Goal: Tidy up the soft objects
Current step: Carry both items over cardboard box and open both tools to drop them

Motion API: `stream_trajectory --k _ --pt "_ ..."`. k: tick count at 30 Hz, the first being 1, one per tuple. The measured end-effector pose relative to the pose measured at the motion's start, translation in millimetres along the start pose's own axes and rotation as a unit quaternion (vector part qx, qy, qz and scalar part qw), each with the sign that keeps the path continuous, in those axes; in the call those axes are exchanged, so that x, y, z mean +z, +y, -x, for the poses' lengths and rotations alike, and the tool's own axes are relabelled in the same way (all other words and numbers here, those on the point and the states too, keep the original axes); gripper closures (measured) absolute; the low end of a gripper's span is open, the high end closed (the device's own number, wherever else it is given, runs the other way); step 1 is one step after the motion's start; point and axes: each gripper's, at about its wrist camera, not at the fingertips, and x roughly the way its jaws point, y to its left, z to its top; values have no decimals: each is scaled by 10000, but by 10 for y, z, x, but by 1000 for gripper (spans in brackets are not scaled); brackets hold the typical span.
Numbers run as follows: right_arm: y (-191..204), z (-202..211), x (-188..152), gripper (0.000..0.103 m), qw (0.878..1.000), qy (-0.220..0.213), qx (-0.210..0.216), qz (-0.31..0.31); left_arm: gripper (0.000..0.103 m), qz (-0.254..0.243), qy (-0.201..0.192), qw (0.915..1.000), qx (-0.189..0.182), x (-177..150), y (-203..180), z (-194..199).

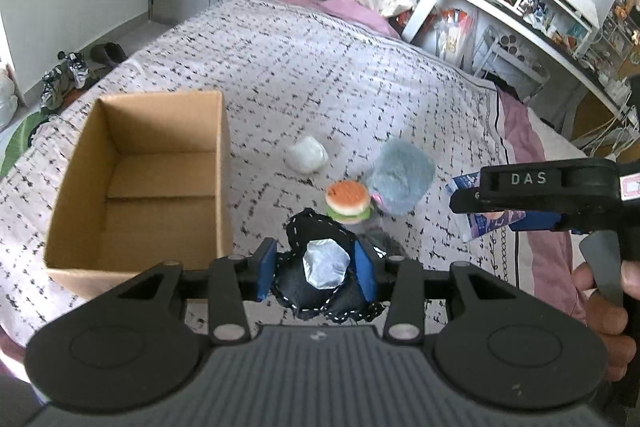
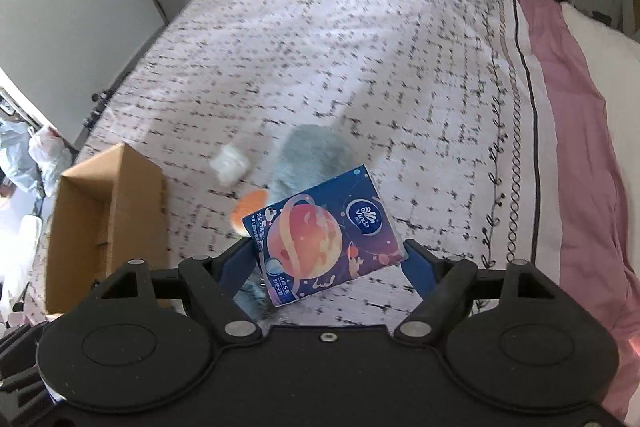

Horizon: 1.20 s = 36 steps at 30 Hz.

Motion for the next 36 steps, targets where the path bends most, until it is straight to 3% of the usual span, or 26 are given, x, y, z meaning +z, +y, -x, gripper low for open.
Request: stream_trajectory --k 20,28,36 --pt "732 315 -80 26 9973 -434 538 228 62 95 -399 9989 216 199 675 352" --pt "1029 268 -124 26 9941 -348 1007 217 61 248 -410 9981 377 250 1027 340" --pt "1376 118 -173 26 9926 -226 1102 462 61 469 -226 9973 515 224 1342 188"
